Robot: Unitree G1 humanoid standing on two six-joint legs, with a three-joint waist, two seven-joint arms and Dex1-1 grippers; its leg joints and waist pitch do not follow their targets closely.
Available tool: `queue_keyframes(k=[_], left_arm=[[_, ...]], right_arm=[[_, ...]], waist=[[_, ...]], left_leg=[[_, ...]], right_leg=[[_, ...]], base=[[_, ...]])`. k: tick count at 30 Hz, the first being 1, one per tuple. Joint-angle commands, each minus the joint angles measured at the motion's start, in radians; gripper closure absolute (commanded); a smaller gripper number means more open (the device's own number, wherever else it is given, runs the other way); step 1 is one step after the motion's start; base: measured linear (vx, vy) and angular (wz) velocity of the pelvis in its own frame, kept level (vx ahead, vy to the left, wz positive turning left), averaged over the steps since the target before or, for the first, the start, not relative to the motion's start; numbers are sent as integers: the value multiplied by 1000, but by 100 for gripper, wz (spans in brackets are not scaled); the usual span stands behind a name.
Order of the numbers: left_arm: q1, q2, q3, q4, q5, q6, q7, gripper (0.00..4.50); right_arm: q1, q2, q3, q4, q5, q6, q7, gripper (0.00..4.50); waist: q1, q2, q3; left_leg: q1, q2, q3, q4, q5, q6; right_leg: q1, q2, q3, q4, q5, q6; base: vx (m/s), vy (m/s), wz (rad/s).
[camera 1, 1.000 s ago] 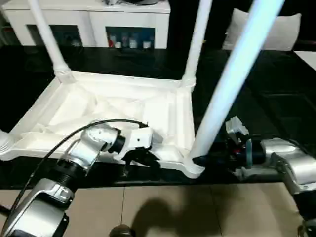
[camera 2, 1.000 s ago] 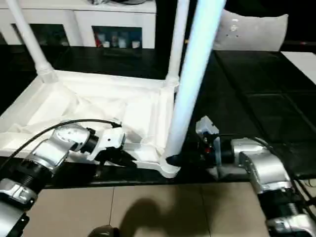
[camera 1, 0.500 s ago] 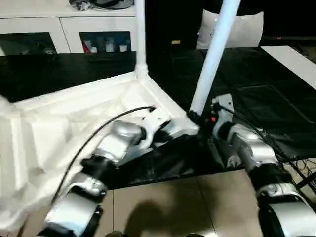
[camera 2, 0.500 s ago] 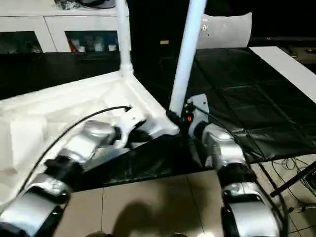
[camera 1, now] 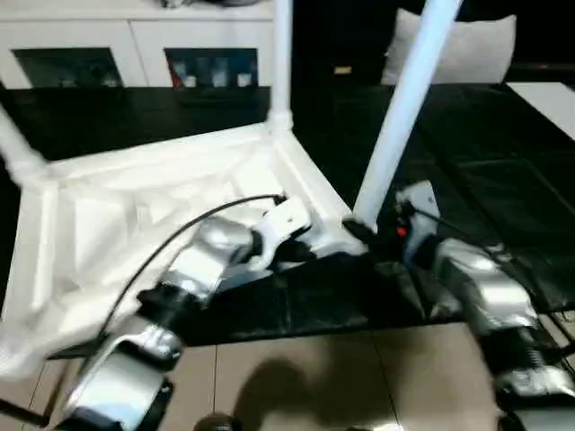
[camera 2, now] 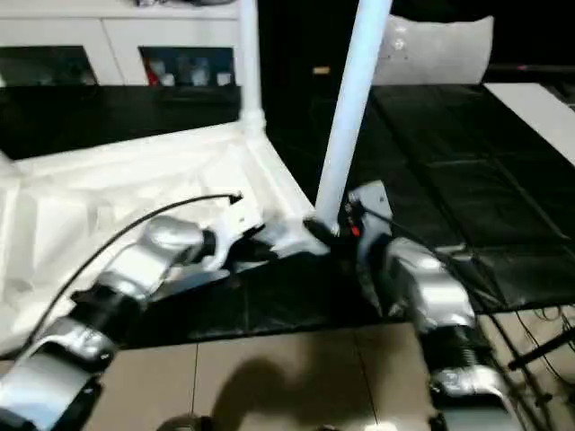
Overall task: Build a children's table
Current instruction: Rotate leg to tighten
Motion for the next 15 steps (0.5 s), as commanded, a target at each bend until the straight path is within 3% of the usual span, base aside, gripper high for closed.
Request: queue_keyframes(k=[1,2,3,5,9,12,15], left_arm=[[3,10,-22,-36,-12,-37,-57,450],[3,10,-22,-36,-12,-37,-57,450],[11,53,-35,-37,-16,-80,-123,450],[16,87,-45,-34,-25,-135,-182,450],[25,130,-55,-42,-41,-191,-276,450],[28,179,-83,-56,-45,-238,-375,450],[24,196,-96,-52,-44,-272,-403,450]], right_arm=[[12,-30,24,-53,20,22,67,65],[12,-30,24,-53,20,22,67,65],[28,-102,48,-89,16,19,161,54],[37,-152,69,-113,8,18,231,53],[47,-201,89,-145,7,0,316,53],[52,-236,106,-182,59,53,435,53],[50,-252,134,-187,61,57,474,70]], waist=[[-1,0,-64],[1,1,-63],[5,1,-62],[9,-1,-60],[9,1,-59],[14,3,-61],[23,3,-64]], left_leg=[[21,36,-6,-60,-188,73],[22,36,-6,-61,-196,70],[23,37,-7,-63,-213,62],[21,37,-6,-63,-218,60],[21,40,-6,-66,-241,49],[23,43,-6,-66,-239,53],[24,44,-4,-63,-221,55]], right_leg=[[46,-52,39,-67,-36,-255],[46,-52,39,-70,-51,-254],[46,-53,39,-73,-88,-244],[46,-54,41,-73,-104,-237],[43,-56,41,-75,-150,-229],[42,-53,40,-71,-126,-242],[40,-56,41,-66,-98,-255]], base=[[0,0,0],[0,0,0],[0,0,0],[0,0,0],[0,0,0],[0,0,0],[0,0,0]])
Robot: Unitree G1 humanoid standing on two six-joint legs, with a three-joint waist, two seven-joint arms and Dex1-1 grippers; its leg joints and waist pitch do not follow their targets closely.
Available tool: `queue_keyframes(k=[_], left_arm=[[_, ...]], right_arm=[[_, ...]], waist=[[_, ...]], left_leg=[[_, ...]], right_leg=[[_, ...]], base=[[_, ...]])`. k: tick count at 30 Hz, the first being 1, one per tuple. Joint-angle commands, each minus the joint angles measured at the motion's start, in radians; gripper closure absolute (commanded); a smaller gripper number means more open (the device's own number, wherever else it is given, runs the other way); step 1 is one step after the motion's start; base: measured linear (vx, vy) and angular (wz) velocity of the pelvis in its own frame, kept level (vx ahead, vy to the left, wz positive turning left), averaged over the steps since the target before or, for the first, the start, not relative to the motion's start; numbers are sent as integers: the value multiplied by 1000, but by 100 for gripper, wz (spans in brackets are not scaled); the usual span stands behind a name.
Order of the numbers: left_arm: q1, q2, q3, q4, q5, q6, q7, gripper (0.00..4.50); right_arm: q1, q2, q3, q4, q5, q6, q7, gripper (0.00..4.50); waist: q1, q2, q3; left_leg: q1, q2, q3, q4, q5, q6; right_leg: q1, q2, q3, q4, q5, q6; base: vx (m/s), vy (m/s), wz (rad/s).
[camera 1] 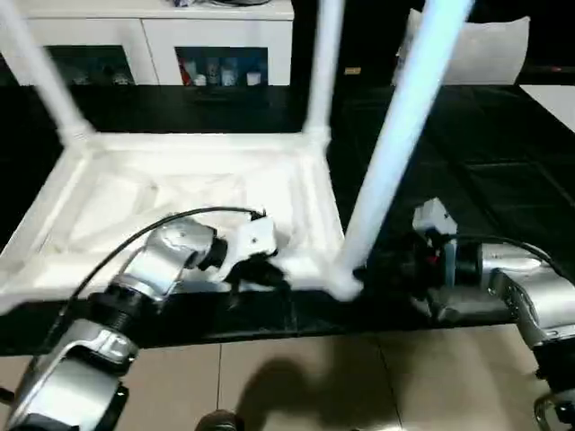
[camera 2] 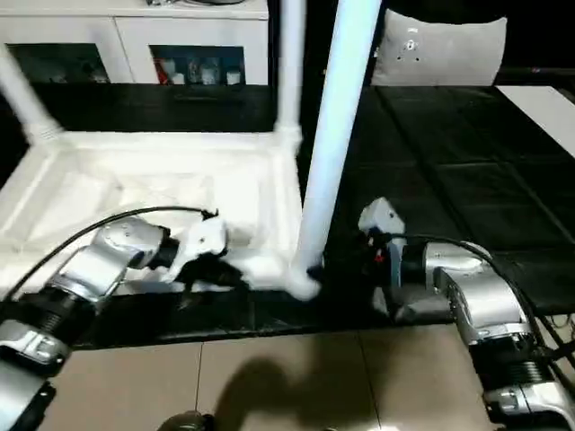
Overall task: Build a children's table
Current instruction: Rotate leg to tighten
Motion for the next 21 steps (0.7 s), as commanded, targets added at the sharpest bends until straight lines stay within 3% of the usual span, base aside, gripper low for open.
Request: queue_keyframes(k=[1,2,10,18,21], left_arm=[[-13,4,-36,-29,6,-42,-50,450],[-14,9,-39,-29,7,-52,-66,450],[-15,7,-43,-28,1,-74,-92,450],[-14,2,-45,-24,-1,-83,-97,450],[-7,-9,-28,-37,-27,-48,-94,450]], right_arm=[[0,-21,24,-17,6,9,33,83],[1,-21,31,-23,14,23,50,98],[12,-30,41,-63,45,75,113,157],[14,-16,50,-41,40,71,126,234],[17,-5,39,-39,54,92,115,247]], waist=[[0,0,-66],[0,-7,-66],[6,-7,-70],[15,-7,-70],[16,-8,-71]], left_leg=[[26,45,-4,-62,-218,52],[25,45,-3,-63,-216,53],[24,43,-3,-59,-186,55],[24,43,-3,-57,-181,52],[25,43,-3,-57,-181,47]], right_leg=[[39,-56,41,-66,-93,-258],[40,-55,41,-66,-94,-257],[42,-58,41,-61,-87,-255],[41,-58,41,-60,-91,-253],[42,-57,41,-59,-94,-250]], base=[[0,0,0],[0,0,0],[0,0,0],[0,0,0],[0,0,0]])
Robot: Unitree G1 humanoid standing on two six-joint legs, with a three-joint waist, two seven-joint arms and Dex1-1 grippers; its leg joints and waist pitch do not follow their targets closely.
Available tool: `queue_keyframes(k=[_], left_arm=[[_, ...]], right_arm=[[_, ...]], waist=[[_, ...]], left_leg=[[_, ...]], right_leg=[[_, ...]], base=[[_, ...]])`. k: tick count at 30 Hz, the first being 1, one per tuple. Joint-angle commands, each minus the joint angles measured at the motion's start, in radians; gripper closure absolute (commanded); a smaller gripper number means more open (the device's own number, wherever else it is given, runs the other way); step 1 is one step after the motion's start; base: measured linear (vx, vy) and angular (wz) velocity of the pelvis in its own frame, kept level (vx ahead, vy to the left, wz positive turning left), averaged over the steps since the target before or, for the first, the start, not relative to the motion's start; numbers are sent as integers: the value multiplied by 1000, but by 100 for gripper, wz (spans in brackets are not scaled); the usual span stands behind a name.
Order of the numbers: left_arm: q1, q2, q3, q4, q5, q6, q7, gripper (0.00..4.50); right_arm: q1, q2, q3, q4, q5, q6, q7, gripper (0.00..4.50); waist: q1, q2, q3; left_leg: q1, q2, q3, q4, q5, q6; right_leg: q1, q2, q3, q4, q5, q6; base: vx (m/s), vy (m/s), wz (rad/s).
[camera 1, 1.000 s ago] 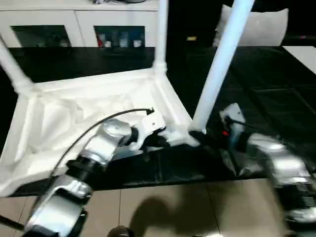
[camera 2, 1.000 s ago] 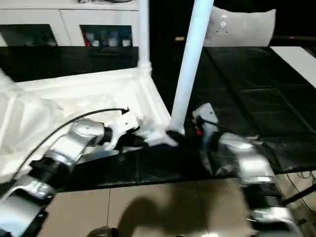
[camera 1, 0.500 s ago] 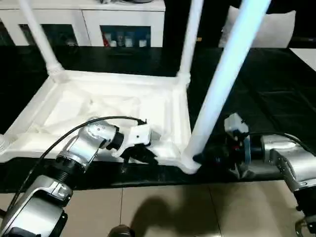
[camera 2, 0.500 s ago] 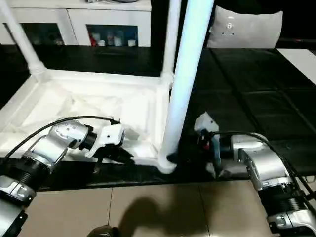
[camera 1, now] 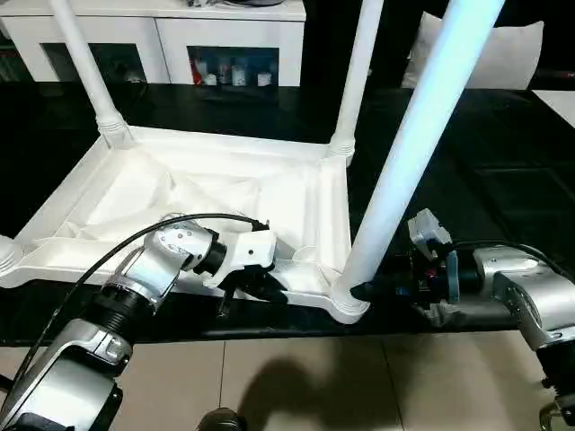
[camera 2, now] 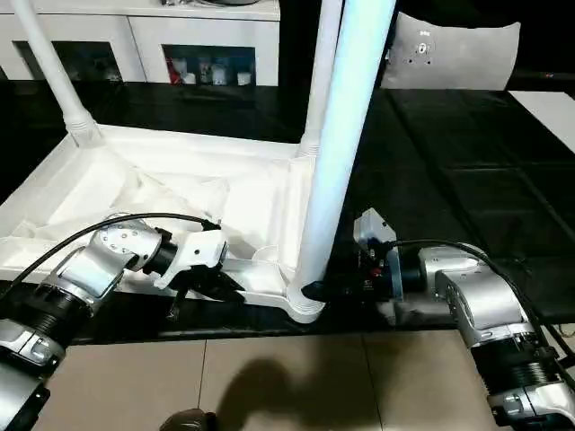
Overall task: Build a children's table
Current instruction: Rotate leg to tighten
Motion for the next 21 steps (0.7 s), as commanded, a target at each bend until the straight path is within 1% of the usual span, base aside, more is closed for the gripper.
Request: queue_keyframes(k=[1,3,4,5,6,7,8,9,10,11,12,13,14,15,16,17,18,19,20,21], left_arm=[[-5,-24,-4,-43,-34,21,-30,450],[-1,-36,7,-56,-45,54,-10,450],[1,-65,23,-70,-49,112,46,450],[1,-65,23,-70,-49,112,46,450],[1,-81,30,-74,-48,140,78,450],[-3,-110,36,-74,-37,178,136,450],[-6,-130,40,-74,-28,202,175,450],[-11,-149,43,-71,-18,225,213,450],[-13,-157,44,-70,-14,235,229,450],[-21,-189,49,-63,-1,270,285,450],[-21,-189,49,-63,-1,270,285,450],[-33,-226,58,-47,12,301,353,450],[-33,-226,58,-47,12,301,353,450],[-51,-278,73,-20,24,336,442,450],[-63,-314,81,-1,32,353,498,450],[-69,-332,84,8,36,360,527,450],[-74,-350,87,17,41,366,555,450],[-79,-365,88,22,45,371,577,450],[-79,-365,88,22,45,371,577,450],[-78,-370,87,17,48,371,580,450]], right_arm=[[13,16,1,0,23,30,3,249],[11,37,-14,1,26,59,-51,252],[6,82,-33,2,16,89,-155,252],[6,82,-33,2,16,89,-155,252],[3,105,-40,2,7,96,-204,253],[-8,148,-53,17,-19,113,-308,253],[-17,178,-62,29,-37,125,-379,254],[-26,201,-72,42,-49,140,-435,254],[-30,211,-76,48,-55,147,-459,254],[-46,244,-93,73,-75,166,-542,255],[-46,244,-93,73,-75,166,-542,256],[-62,288,-117,91,-91,180,-639,257],[-62,288,-117,91,-91,180,-639,257],[-88,338,-147,128,-125,154,-773,257],[-105,366,-162,156,-139,127,-837,257],[-113,378,-167,168,-143,111,-859,257],[-121,389,-170,180,-145,95,-875,257],[-128,397,-171,190,-146,79,-879,257],[-128,397,-171,190,-146,79,-879,223],[-126,403,-174,179,-132,86,-862,204]], waist=[[-5,-7,-71],[-6,-8,-71],[-6,-8,-69],[-8,-7,-67],[-13,-9,-65],[-16,-2,-60],[-28,-5,-60],[-36,-7,-61],[-36,-7,-61],[-52,-9,-62],[-59,-7,-61],[-65,-8,-63],[-68,-7,-63],[-68,3,-64],[-72,-4,-64],[-73,-4,-64],[-71,-1,-65],[-71,-1,-66],[-69,-1,-68],[-69,-1,-71]], left_leg=[[24,42,-3,-58,-179,47],[24,41,-3,-58,-179,46],[24,41,-3,-59,-188,43],[24,42,-3,-61,-196,35],[24,39,-5,-64,-217,20],[24,39,-7,-66,-235,11],[24,38,-8,-69,-254,-7],[22,36,-12,-71,-263,-18],[22,36,-12,-71,-263,-18],[21,34,-12,-71,-265,-24],[21,33,-11,-70,-262,-21],[21,32,-8,-67,-251,-14],[20,31,-8,-66,-243,-10],[21,30,-8,-64,-233,-11],[20,27,-8,-63,-234,-9],[21,27,-7,-63,-232,-10],[22,27,-7,-62,-231,-10],[20,27,-8,-62,-225,-7],[18,28,-8,-61,-203,3],[15,27,-8,-60,-171,19]], right_leg=[[42,-58,41,-61,-91,-251],[41,-57,41,-62,-99,-253],[40,-58,41,-64,-120,-250],[38,-58,42,-65,-134,-246],[38,-58,42,-69,-176,-237],[36,-60,42,-72,-205,-231],[35,-58,43,-74,-236,-221],[40,-60,41,-77,-262,-208],[40,-60,41,-77,-262,-208],[39,-57,41,-78,-257,-203],[38,-56,41,-79,-247,-206],[38,-55,43,-79,-225,-208],[37,-54,43,-79,-212,-212],[36,-55,44,-77,-199,-213],[36,-52,42,-82,-201,-211],[37,-53,43,-81,-203,-211],[36,-53,42,-82,-200,-210],[39,-53,42,-82,-187,-211],[43,-51,41,-78,-142,-214],[47,-48,40,-72,-79,-221]], base=[[0,0,0],[0,0,0],[0,0,0],[0,0,0],[0,0,0],[0,0,0],[0,0,0],[0,0,0],[0,0,0],[0,0,0],[0,0,0],[0,0,0],[0,0,0],[0,0,0],[0,0,0],[0,0,0],[0,0,0],[0,0,0],[0,0,0],[0,0,0]])
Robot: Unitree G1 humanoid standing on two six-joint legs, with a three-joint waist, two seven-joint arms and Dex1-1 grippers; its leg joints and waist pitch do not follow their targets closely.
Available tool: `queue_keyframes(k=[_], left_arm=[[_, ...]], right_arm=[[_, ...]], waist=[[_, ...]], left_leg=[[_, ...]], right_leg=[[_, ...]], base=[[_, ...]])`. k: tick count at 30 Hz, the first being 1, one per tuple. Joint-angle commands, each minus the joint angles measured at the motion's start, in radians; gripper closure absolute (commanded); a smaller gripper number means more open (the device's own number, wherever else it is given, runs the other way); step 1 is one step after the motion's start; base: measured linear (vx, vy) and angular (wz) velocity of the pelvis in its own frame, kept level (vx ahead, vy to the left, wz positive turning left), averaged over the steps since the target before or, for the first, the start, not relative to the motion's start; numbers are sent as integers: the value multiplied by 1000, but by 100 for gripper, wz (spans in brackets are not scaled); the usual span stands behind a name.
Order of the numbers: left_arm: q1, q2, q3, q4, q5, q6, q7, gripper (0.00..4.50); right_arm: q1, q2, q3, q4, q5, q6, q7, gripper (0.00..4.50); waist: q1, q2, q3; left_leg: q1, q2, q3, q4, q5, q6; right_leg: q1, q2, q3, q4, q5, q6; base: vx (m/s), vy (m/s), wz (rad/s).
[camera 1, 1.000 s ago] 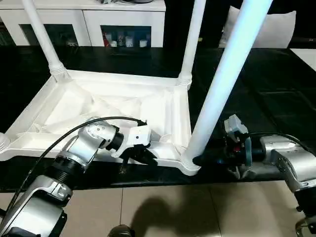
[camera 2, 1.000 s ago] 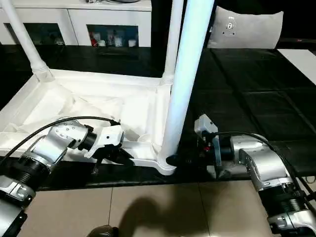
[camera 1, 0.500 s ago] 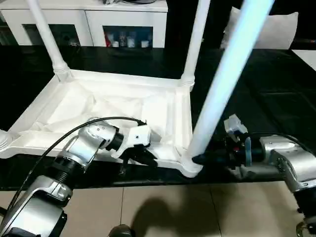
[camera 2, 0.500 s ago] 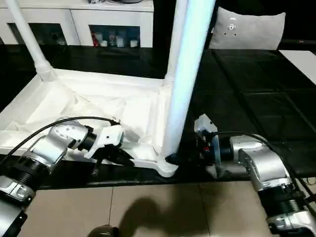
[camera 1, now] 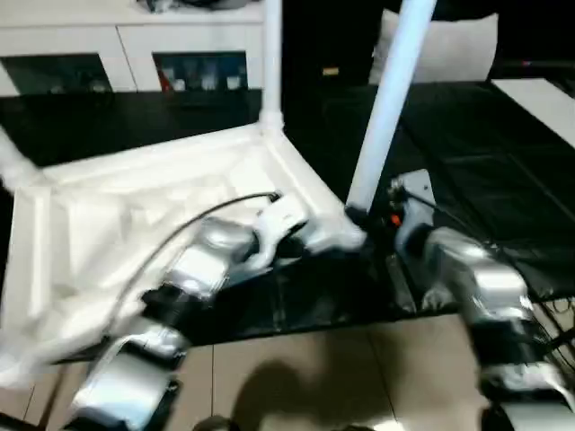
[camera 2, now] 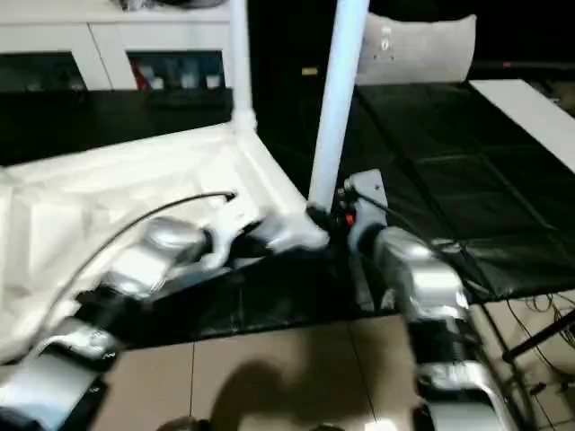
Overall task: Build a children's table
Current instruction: Rotate leg to tighten
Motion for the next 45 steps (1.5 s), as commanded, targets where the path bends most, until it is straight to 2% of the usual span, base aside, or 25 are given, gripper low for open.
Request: queue_keyframes(k=[1,6,10,11,14,15,17,20,21,23,25,26,28,29,31,32,33,34,38,39,45], left_arm=[[-19,-54,-32,-36,-36,-23,-23,450],[2,-1,-42,-67,-24,-62,-76,450],[14,42,-54,-73,-23,-100,-131,450],[22,63,-60,-76,-22,-119,-158,450],[35,121,-78,-74,-21,-173,-238,450],[37,143,-82,-72,-24,-190,-272,450],[38,164,-84,-69,-30,-217,-307,450],[40,196,-81,-69,-53,-261,-373,450],[38,230,-98,-64,-46,-298,-424,450],[36,251,-111,-59,-40,-324,-454,450],[36,279,-128,-57,-39,-365,-508,450],[37,282,-130,-57,-40,-370,-517,450],[38,292,-137,-60,-48,-386,-549,450],[39,300,-142,-62,-51,-398,-574,450],[39,304,-146,-63,-52,-406,-590,450],[38,308,-150,-63,-53,-415,-603,450],[37,308,-152,-62,-55,-419,-612,450],[37,309,-154,-62,-58,-421,-622,450],[32,310,-157,-53,-62,-430,-636,450],[31,310,-157,-49,-62,-433,-637,450],[28,306,-153,-36,-65,-434,-645,450]], right_arm=[[1,30,29,26,5,28,11,188],[33,0,26,-46,30,27,109,152],[56,-51,32,-63,36,4,182,109],[66,-79,39,-72,44,-10,223,102],[89,-157,63,-93,52,-52,345,84],[95,-183,68,-98,50,-66,390,73],[100,-207,78,-101,39,-92,433,50],[115,-248,101,-118,36,-127,525,50],[125,-281,121,-135,58,-120,617,50],[128,-299,132,-142,72,-115,666,50],[129,-324,150,-144,96,-104,736,83],[128,-328,153,-143,100,-100,747,83],[127,-339,162,-142,108,-99,780,89],[126,-346,168,-141,111,-98,802,103],[125,-348,173,-140,112,-97,814,131],[123,-351,179,-139,113,-92,832,131],[123,-353,182,-139,114,-89,843,137],[123,-354,186,-140,115,-85,854,163],[128,-361,202,-152,124,-64,885,179],[129,-364,206,-155,128,-59,891,205],[140,-362,212,-169,136,-42,912,241]], waist=[[7,-1,-70],[14,-1,-70],[18,0,-67],[18,5,-63],[25,4,-61],[31,6,-62],[34,3,-64],[38,3,-65],[41,-2,-66],[45,0,-66],[47,0,-64],[48,-2,-64],[52,-1,-64],[53,-4,-64],[56,-3,-65],[55,-7,-65],[57,-6,-65],[57,-5,-65],[58,-6,-66],[59,-6,-66],[65,-7,-66]], left_leg=[[14,27,-8,-58,-155,36],[14,29,-6,-55,-133,70],[15,32,-7,-58,-170,65],[17,32,-7,-60,-182,59],[21,36,-7,-64,-231,44],[23,38,-7,-63,-232,40],[20,38,-8,-63,-216,40],[19,37,-6,-60,-198,54],[18,37,-6,-59,-182,64],[17,39,-5,-58,-178,77],[18,41,-5,-59,-192,76],[19,41,-4,-60,-200,74],[22,44,-3,-60,-207,65],[22,44,-3,-60,-207,63],[21,44,-3,-61,-204,58],[20,43,-3,-60,-202,59],[21,43,-3,-60,-199,60],[20,43,-3,-60,-195,61],[20,43,-3,-59,-188,63],[21,43,-3,-59,-187,64],[21,43,-3,-58,-185,60]], right_leg=[[48,-47,38,-69,-39,-230],[51,-49,37,-65,0,-249],[51,-52,37,-70,-46,-242],[46,-51,37,-72,-66,-242],[45,-52,39,-80,-132,-224],[42,-53,40,-78,-127,-225],[44,-53,39,-72,-98,-231],[45,-53,39,-67,-57,-240],[47,-53,38,-64,-45,-248],[47,-52,37,-63,-43,-250],[44,-54,37,-65,-75,-253],[44,-54,36,-67,-89,-252],[40,-56,39,-67,-111,-253],[39,-55,39,-67,-113,-254],[39,-56,39,-64,-107,-255],[40,-56,39,-64,-105,-256],[40,-57,39,-64,-109,-255],[41,-57,39,-64,-107,-255],[40,-57,38,-63,-103,-256],[40,-57,38,-63,-103,-256],[39,-58,39,-63,-113,-251]], base=[[0,0,0],[0,0,0],[0,0,0],[0,0,0],[0,0,0],[0,0,0],[0,0,0],[0,0,0],[0,0,0],[0,0,0],[0,0,0],[0,0,0],[0,0,0],[0,0,0],[0,0,0],[0,0,0],[0,0,0],[0,0,0],[0,0,0],[0,0,0],[0,0,0]])
